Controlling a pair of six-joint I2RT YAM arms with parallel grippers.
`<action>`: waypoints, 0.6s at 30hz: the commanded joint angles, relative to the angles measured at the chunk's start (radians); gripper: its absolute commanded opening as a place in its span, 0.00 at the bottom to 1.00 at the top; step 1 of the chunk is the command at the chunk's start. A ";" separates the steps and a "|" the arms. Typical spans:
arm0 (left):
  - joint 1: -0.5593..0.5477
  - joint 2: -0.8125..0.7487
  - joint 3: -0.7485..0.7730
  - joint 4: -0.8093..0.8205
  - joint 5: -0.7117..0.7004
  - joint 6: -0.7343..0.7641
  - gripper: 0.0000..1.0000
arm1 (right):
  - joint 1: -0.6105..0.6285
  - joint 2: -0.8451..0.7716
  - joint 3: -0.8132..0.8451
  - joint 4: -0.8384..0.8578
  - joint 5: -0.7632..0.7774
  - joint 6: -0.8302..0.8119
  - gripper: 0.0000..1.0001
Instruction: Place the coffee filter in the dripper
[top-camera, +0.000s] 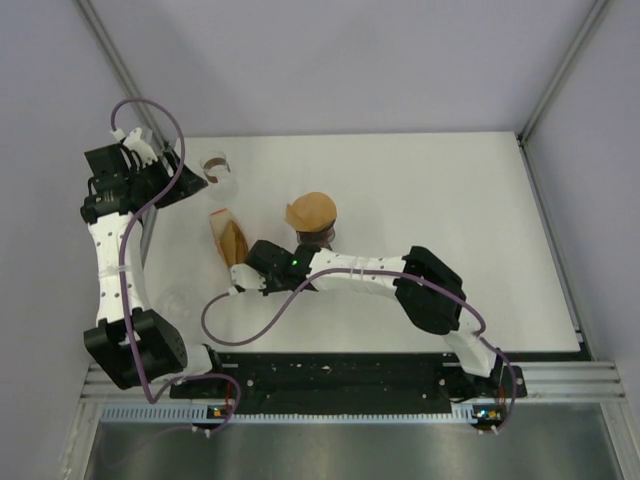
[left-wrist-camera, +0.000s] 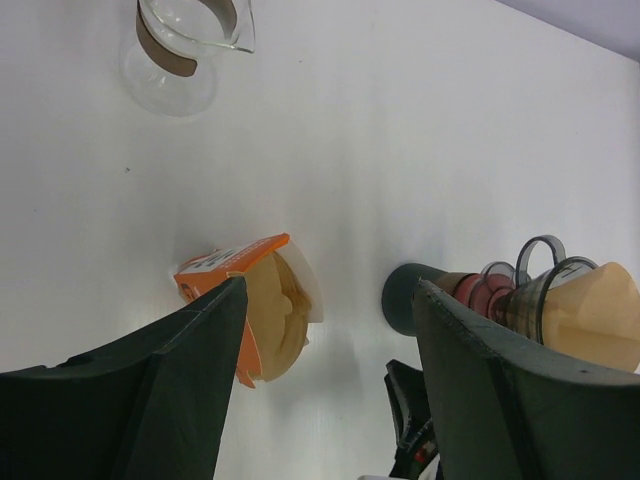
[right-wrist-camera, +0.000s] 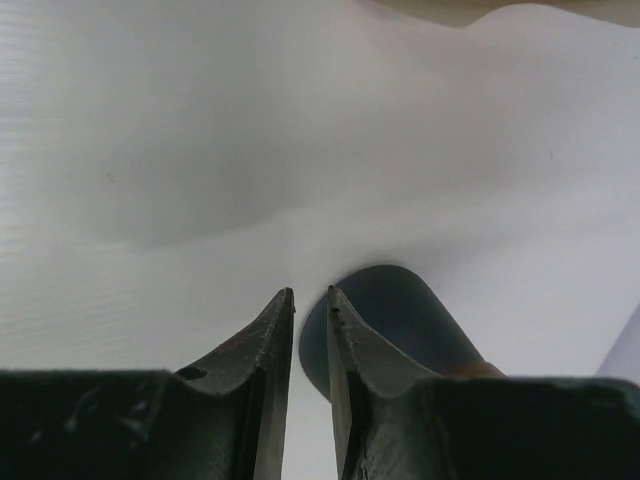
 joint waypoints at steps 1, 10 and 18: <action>0.007 -0.044 -0.005 0.031 -0.013 0.036 0.73 | 0.000 0.060 0.054 0.118 0.164 -0.076 0.20; 0.010 -0.038 -0.012 0.035 -0.006 0.037 0.73 | -0.043 0.141 0.050 0.162 0.218 -0.090 0.20; 0.010 -0.026 -0.011 0.048 0.003 0.029 0.73 | -0.112 0.100 -0.048 0.200 0.256 -0.071 0.19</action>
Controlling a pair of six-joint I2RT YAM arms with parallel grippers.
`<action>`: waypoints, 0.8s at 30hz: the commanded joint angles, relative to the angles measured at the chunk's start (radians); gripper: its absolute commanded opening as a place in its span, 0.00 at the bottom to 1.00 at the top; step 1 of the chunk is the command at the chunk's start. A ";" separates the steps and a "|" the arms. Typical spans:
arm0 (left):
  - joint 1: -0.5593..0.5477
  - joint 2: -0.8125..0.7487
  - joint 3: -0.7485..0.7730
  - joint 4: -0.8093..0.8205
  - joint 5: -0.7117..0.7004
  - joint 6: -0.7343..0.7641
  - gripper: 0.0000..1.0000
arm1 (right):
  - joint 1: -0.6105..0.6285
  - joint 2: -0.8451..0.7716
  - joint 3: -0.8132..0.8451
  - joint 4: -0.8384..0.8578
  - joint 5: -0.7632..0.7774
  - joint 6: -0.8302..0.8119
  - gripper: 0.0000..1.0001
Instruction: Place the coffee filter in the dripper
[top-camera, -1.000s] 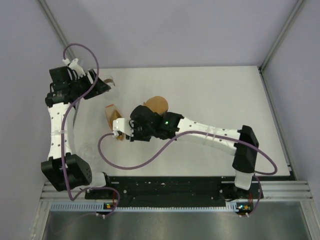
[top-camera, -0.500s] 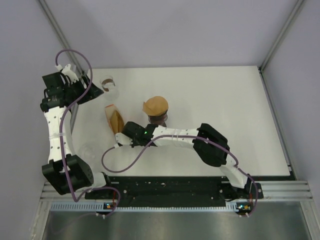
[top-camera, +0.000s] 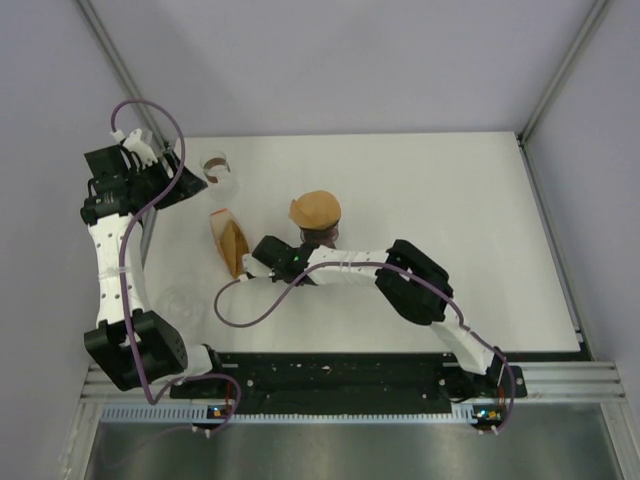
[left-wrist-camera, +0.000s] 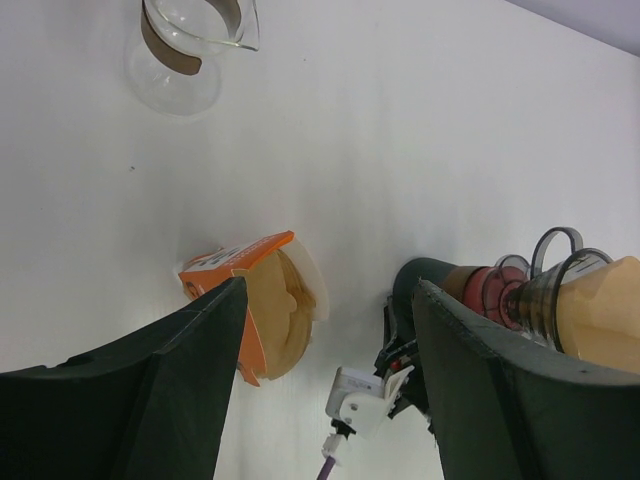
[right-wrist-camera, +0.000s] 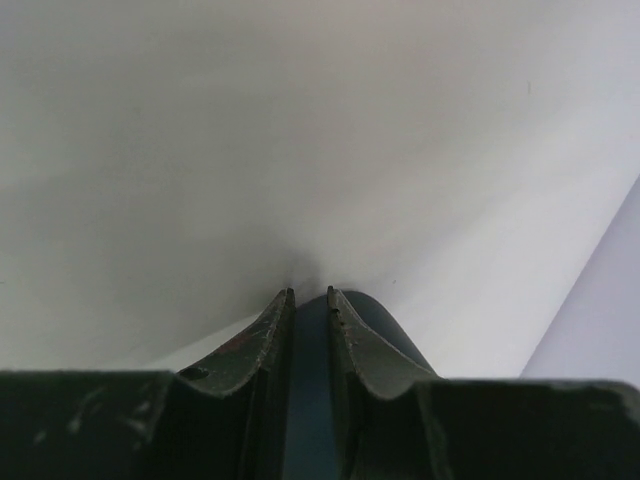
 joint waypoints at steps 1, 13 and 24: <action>0.004 -0.018 0.001 0.050 0.013 0.011 0.73 | -0.054 -0.053 -0.072 0.058 0.046 0.015 0.20; 0.006 0.019 0.023 0.051 -0.029 0.035 0.73 | -0.223 -0.187 -0.349 0.161 0.123 0.035 0.20; -0.046 0.226 0.207 0.009 -0.207 0.117 0.71 | -0.389 -0.317 -0.567 0.238 0.177 0.083 0.20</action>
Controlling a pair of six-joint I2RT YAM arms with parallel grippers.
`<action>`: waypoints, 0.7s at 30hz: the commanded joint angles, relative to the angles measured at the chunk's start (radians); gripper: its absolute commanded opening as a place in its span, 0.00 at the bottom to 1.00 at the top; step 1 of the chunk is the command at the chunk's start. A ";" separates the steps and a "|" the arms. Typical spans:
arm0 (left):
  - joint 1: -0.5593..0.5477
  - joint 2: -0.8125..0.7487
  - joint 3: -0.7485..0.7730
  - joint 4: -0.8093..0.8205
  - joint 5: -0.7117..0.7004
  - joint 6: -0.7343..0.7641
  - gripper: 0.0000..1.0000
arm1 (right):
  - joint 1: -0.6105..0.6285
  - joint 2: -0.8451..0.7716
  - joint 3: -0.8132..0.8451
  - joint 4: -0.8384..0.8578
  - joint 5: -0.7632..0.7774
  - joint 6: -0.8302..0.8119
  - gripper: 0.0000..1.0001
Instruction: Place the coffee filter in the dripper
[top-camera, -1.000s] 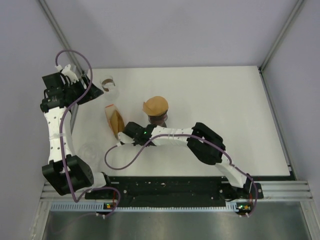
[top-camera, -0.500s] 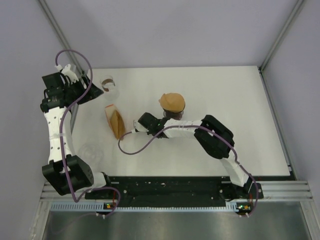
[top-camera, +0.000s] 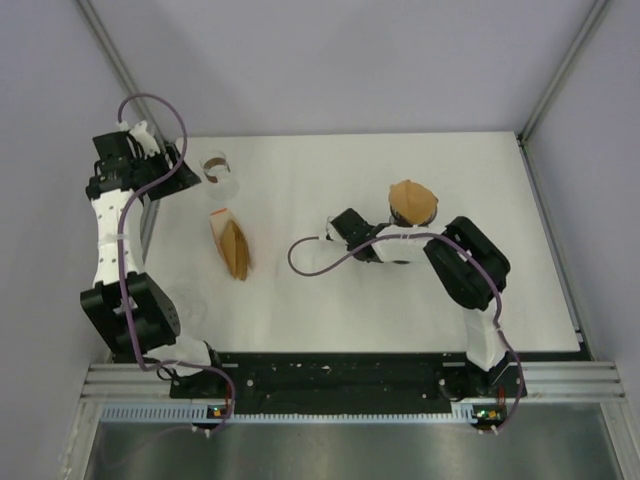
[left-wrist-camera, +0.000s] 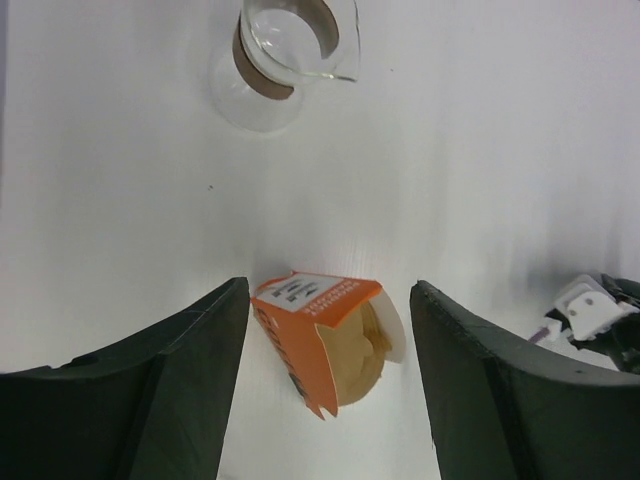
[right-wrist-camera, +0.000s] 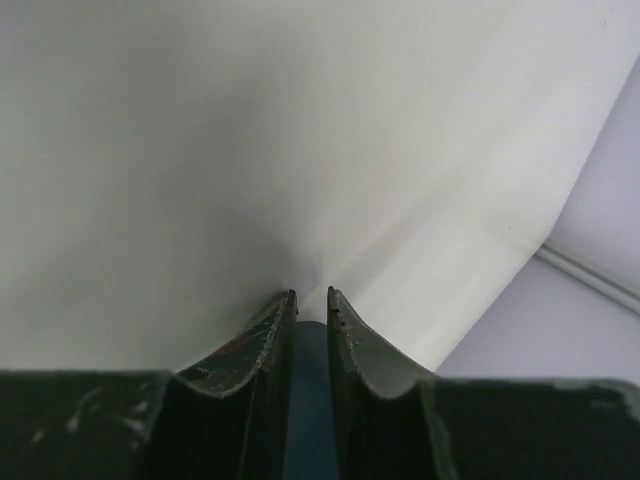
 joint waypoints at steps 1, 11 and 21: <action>-0.043 0.091 0.155 -0.003 -0.113 0.071 0.71 | -0.049 -0.059 -0.058 0.021 -0.003 0.052 0.20; -0.146 0.512 0.643 -0.153 -0.366 0.134 0.70 | -0.033 -0.159 0.049 -0.049 -0.125 0.193 0.47; -0.170 0.710 0.812 -0.109 -0.485 0.118 0.70 | 0.061 -0.243 0.119 -0.108 -0.138 0.216 0.56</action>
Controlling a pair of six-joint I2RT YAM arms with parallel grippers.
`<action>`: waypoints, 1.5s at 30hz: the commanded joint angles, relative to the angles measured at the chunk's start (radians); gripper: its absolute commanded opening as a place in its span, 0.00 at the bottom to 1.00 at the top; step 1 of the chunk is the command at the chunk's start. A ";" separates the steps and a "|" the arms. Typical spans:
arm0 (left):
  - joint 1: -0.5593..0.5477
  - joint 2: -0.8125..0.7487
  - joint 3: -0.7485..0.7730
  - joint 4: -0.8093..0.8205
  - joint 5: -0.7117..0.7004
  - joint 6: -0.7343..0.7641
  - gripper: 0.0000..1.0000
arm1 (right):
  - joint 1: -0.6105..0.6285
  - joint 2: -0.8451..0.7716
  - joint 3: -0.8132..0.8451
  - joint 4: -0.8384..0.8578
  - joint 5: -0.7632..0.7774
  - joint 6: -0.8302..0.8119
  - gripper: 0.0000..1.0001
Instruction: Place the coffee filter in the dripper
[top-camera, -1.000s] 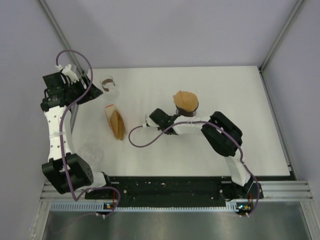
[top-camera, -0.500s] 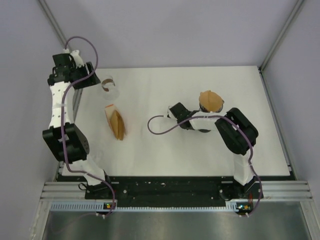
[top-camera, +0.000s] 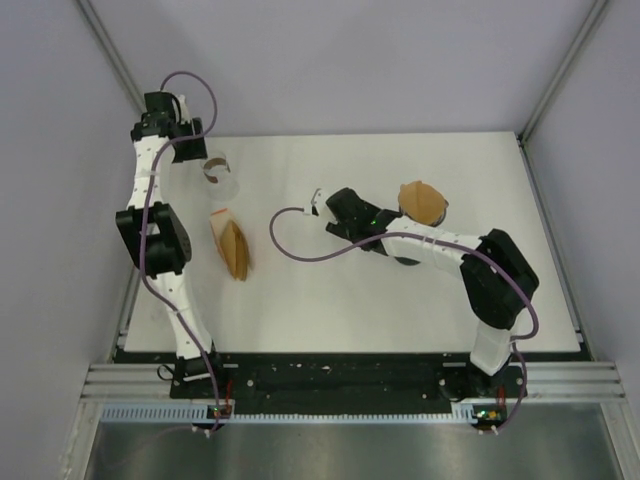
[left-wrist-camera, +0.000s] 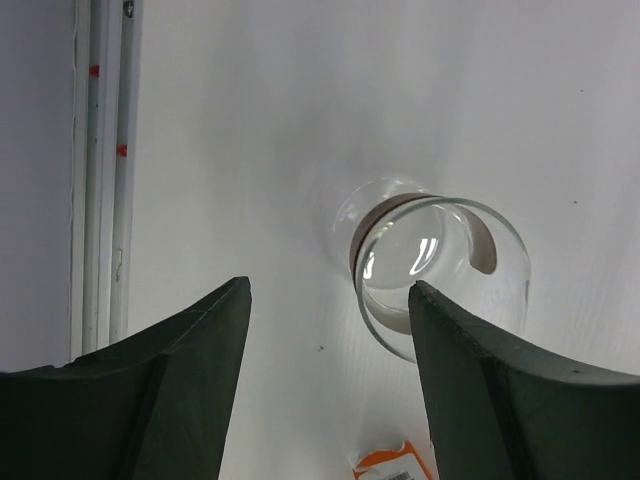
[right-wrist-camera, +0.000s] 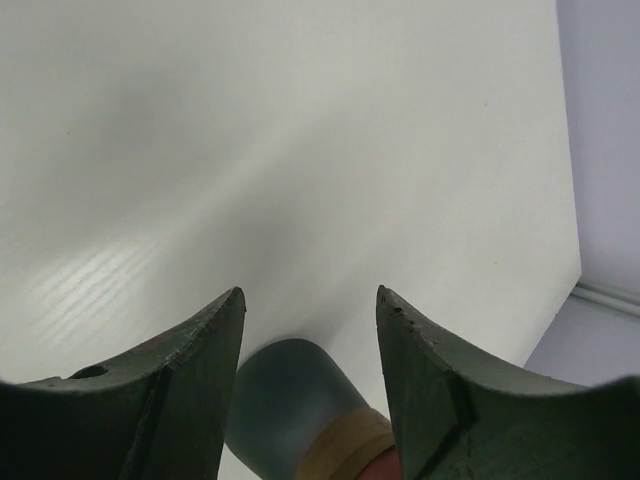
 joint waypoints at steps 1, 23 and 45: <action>-0.012 0.031 0.077 0.049 -0.069 0.004 0.69 | 0.046 -0.050 0.046 -0.039 -0.006 0.030 0.56; -0.034 -0.007 0.007 0.044 0.083 -0.140 0.00 | 0.075 -0.216 0.037 -0.080 -0.029 0.125 0.56; -0.507 -0.539 -0.599 0.003 0.159 0.043 0.00 | -0.003 -0.541 0.030 -0.036 -0.128 0.329 0.60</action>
